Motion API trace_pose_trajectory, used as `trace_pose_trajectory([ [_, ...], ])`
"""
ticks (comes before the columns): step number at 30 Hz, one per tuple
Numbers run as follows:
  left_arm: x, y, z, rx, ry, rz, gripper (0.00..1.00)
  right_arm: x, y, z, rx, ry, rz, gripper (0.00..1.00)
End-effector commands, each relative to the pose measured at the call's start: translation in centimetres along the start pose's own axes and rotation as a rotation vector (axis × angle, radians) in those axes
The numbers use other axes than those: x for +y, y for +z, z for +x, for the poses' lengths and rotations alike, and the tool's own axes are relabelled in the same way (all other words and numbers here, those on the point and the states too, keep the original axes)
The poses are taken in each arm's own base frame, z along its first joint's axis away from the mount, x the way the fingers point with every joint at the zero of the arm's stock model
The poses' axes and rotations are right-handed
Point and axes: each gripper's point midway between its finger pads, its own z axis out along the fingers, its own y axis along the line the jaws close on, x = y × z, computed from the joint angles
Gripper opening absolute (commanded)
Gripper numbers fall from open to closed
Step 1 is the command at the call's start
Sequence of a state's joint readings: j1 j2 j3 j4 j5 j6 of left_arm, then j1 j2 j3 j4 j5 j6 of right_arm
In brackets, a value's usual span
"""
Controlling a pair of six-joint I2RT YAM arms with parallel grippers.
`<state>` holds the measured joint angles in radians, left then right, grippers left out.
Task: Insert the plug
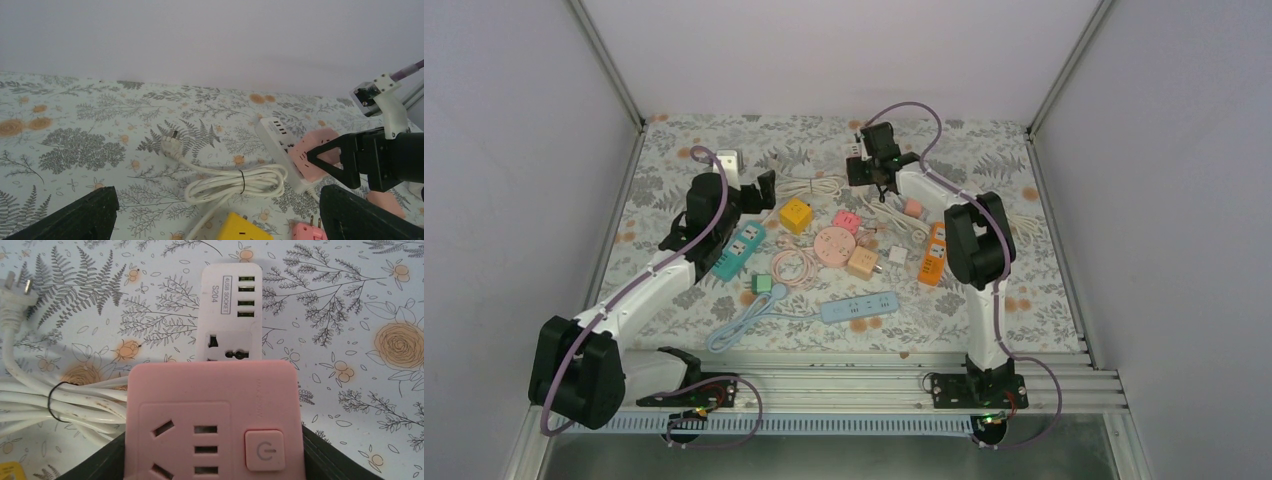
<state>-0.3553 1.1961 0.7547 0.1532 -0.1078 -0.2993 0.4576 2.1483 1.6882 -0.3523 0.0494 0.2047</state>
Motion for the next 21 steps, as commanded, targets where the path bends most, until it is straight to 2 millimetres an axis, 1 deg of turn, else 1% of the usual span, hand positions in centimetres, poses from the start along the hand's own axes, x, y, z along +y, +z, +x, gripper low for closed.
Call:
trace_pose_trajectory([
  [1, -0.2, 0.1, -0.3, -0.001, 0.011, 0.011, 1.00, -0.2, 1.0, -0.1, -0.021, -0.037, 0.021, 0.49],
  [4, -0.2, 0.2, -0.1, 0.006, 0.011, 0.010, 1.00, 0.0, 1.1, 0.2, -0.010, -0.034, 0.008, 0.49],
  [8, -0.1, 0.3, 0.1, 0.012, 0.012, 0.008, 1.00, -0.5, 1.1, 1.3, 0.029, -0.030, 0.036, 0.49],
  [10, 0.0, 0.3, 0.1, 0.013, 0.014, 0.003, 1.00, -1.3, 1.1, 2.1, 0.064, -0.030, 0.077, 0.49],
  [12, 0.0, 0.4, 0.1, 0.015, 0.017, 0.000, 1.00, -2.4, 0.7, 2.5, 0.088, -0.031, 0.139, 0.49],
  [15, 0.0, 0.4, 0.1, 0.017, 0.020, -0.002, 1.00, -3.7, -0.2, 2.5, 0.120, -0.025, 0.194, 0.49],
  [16, 0.1, 0.5, 0.1, 0.018, 0.021, -0.003, 1.00, -3.9, -0.6, 2.2, 0.124, -0.022, 0.198, 0.49],
  [19, 0.1, 0.5, 0.2, 0.024, 0.022, -0.004, 1.00, -3.9, -0.9, 1.9, 0.154, -0.020, 0.170, 0.49],
  [21, 0.1, 0.6, 0.2, 0.026, 0.024, -0.005, 1.00, -3.6, -0.5, 2.5, 0.181, -0.031, 0.140, 0.50],
])
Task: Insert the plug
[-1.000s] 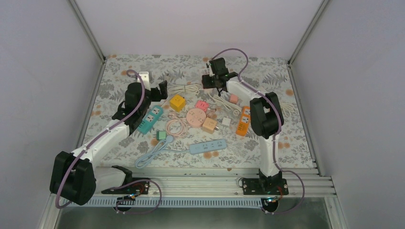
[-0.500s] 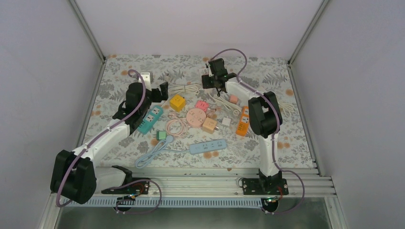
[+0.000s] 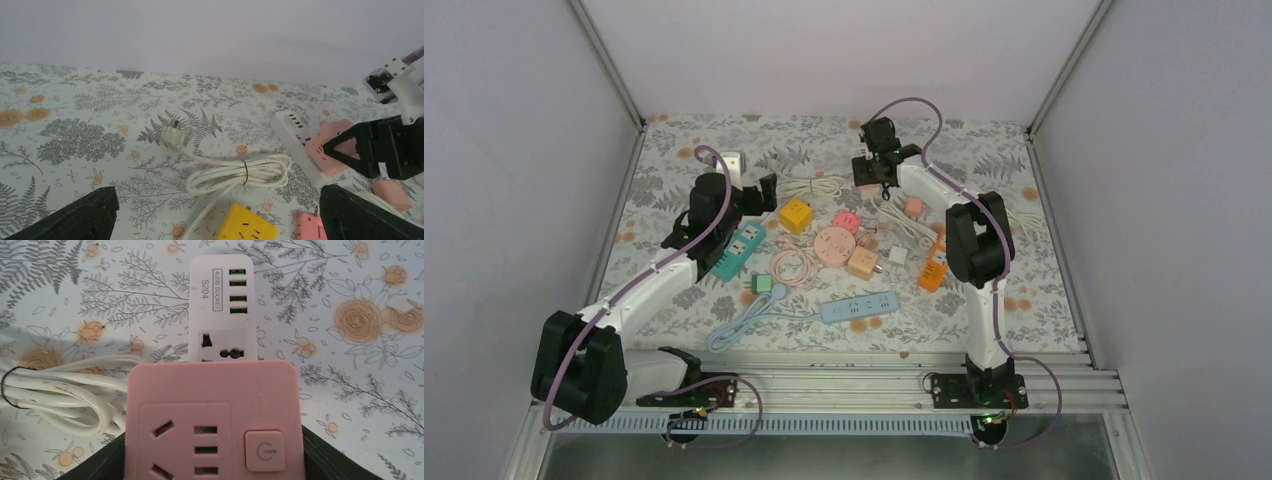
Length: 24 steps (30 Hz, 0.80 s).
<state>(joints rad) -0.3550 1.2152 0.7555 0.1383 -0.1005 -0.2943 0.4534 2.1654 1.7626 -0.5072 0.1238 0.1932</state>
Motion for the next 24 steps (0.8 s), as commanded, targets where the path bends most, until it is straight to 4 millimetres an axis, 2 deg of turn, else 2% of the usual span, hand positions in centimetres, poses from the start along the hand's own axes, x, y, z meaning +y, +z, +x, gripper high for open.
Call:
trace_pose_trajectory([
  [1, 0.0, 0.2, -0.7, -0.004, 0.014, -0.004, 1.00, -1.7, 0.7, 2.1, 0.114, -0.021, 0.037, 0.50],
  [4, 0.0, 0.2, -0.5, 0.000, 0.015, -0.003, 1.00, -1.7, 2.4, 3.8, 0.157, -0.026, 0.039, 0.49],
  [9, 0.0, 0.3, -0.5, 0.005, 0.018, -0.004, 1.00, -1.7, 4.2, 5.3, 0.157, -0.017, 0.041, 0.49],
  [17, 0.1, 0.3, -0.3, 0.010, 0.018, -0.005, 1.00, -2.2, 6.4, 8.8, 0.209, -0.001, 0.050, 0.47],
  [24, 0.1, 0.5, -0.2, 0.015, 0.020, -0.006, 1.00, -4.1, 7.8, 12.4, 0.329, -0.017, 0.158, 0.47],
])
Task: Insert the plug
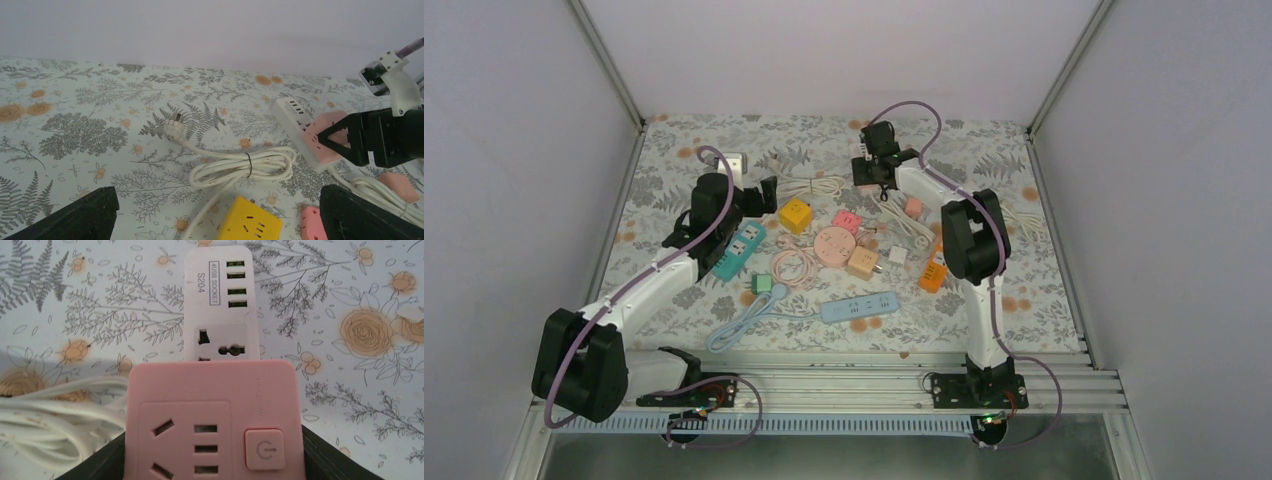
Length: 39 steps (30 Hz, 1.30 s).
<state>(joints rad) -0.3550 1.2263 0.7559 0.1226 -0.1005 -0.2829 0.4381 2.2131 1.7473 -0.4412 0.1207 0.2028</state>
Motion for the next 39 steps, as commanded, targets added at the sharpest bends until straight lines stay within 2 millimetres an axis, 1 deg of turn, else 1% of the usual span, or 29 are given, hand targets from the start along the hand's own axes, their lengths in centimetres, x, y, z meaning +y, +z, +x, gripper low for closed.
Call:
trace_pose_trajectory([
  [1, -0.1, 0.2, -0.9, -0.011, 0.005, 0.002, 1.00, -3.7, 5.5, 12.0, 0.342, -0.045, 0.163, 0.47],
  [7, -0.1, 0.2, -0.9, -0.008, 0.007, 0.001, 1.00, -4.4, 6.0, 13.5, 0.394, -0.067, 0.198, 0.48],
  [9, -0.1, 0.2, -1.0, -0.009, 0.008, 0.000, 1.00, -4.3, 6.1, 13.2, 0.390, -0.063, 0.188, 0.48],
  [11, -0.1, 0.2, -1.0, -0.007, 0.009, -0.001, 1.00, -3.9, 6.0, 12.3, 0.367, -0.053, 0.172, 0.48],
  [14, -0.2, 0.1, -1.2, -0.010, 0.010, 0.002, 1.00, -3.2, 5.4, 9.9, 0.308, -0.039, 0.142, 0.49],
  [18, -0.3, -0.1, -1.6, -0.017, 0.009, 0.003, 1.00, -2.2, 4.0, 5.4, 0.196, -0.019, 0.102, 0.51],
  [19, -0.3, -0.1, -1.8, -0.020, 0.010, 0.004, 1.00, -1.9, 3.5, 4.3, 0.170, -0.015, 0.091, 0.54],
  [21, -0.4, -0.3, -2.0, -0.025, 0.010, 0.008, 1.00, -1.4, 2.5, 2.3, 0.116, -0.003, 0.063, 0.63],
  [24, -0.5, -0.6, -2.5, -0.034, 0.009, 0.011, 1.00, -1.0, 0.4, -0.5, 0.044, 0.021, 0.045, 0.84],
  [25, -0.6, -0.7, -2.7, -0.038, 0.009, 0.015, 1.00, -0.9, -0.4, -1.4, 0.019, 0.029, 0.039, 0.89],
  [27, -0.7, -0.9, -3.0, -0.044, 0.007, 0.019, 1.00, -0.6, -2.3, -2.9, -0.023, 0.037, 0.014, 0.96],
  [28, -0.8, -1.0, -3.1, -0.047, 0.006, 0.021, 1.00, -0.4, -3.2, -3.3, -0.036, 0.038, -0.001, 0.97],
  [30, -0.9, -1.3, -3.3, -0.053, 0.002, 0.026, 1.00, -0.2, -4.7, -3.5, -0.049, 0.056, -0.026, 0.98],
  [31, -0.9, -1.4, -3.3, -0.055, -0.001, 0.027, 1.00, -0.1, -5.3, -3.2, -0.051, 0.068, -0.032, 0.97],
  [32, -0.8, -1.5, -3.4, -0.059, -0.005, 0.027, 1.00, -0.2, -5.5, -2.2, -0.034, 0.082, -0.032, 0.97],
  [35, -1.0, -2.0, -3.8, -0.078, -0.016, 0.037, 1.00, 0.6, -6.7, 0.5, -0.002, 0.100, -0.067, 0.92],
  [36, -1.0, -2.1, -3.7, -0.082, -0.020, 0.039, 1.00, 0.9, -7.1, 1.4, 0.008, 0.099, -0.071, 0.88],
  [37, -1.0, -2.3, -3.8, -0.089, -0.023, 0.045, 1.00, 1.2, -7.4, 2.6, 0.020, 0.095, -0.065, 0.86],
  [39, -1.4, -2.7, -4.0, -0.102, -0.021, 0.066, 1.00, 2.0, -8.4, 4.7, 0.039, 0.075, -0.080, 0.85],
])
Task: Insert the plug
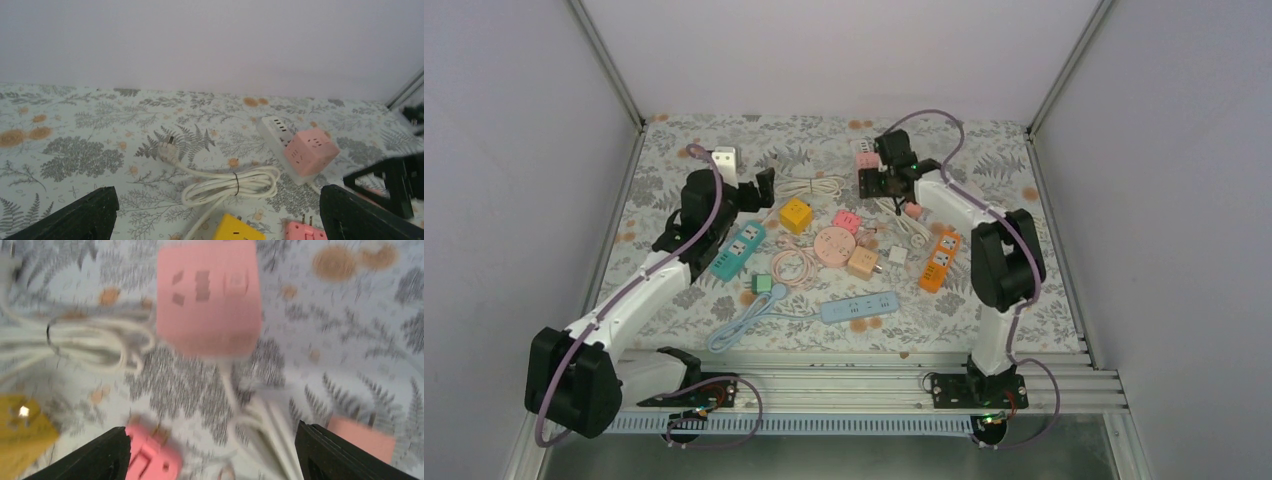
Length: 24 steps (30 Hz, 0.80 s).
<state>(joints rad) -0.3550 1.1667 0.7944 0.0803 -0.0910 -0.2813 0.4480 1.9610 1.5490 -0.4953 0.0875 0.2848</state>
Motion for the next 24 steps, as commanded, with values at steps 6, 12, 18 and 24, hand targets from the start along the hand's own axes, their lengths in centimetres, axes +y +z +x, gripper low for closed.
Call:
trace_pose_trajectory([
  [6, -1.7, -1.7, -1.6, -0.072, -0.019, 0.113, 1.00, 4.8, -5.0, 9.1, 0.094, -0.127, -0.135, 0.95],
  [12, -2.3, -1.8, -1.6, -0.057, -0.037, 0.142, 1.00, 5.5, -6.5, 14.0, 0.173, -0.136, -0.150, 0.98],
  [18, -2.8, -1.8, -1.4, -0.046, -0.035, 0.169, 1.00, 6.6, -5.9, 17.4, 0.253, -0.204, -0.160, 0.96],
  [24, -2.8, -2.0, -1.3, -0.043, -0.035, 0.175, 1.00, 7.7, -5.8, 19.5, 0.319, -0.297, -0.179, 0.85],
])
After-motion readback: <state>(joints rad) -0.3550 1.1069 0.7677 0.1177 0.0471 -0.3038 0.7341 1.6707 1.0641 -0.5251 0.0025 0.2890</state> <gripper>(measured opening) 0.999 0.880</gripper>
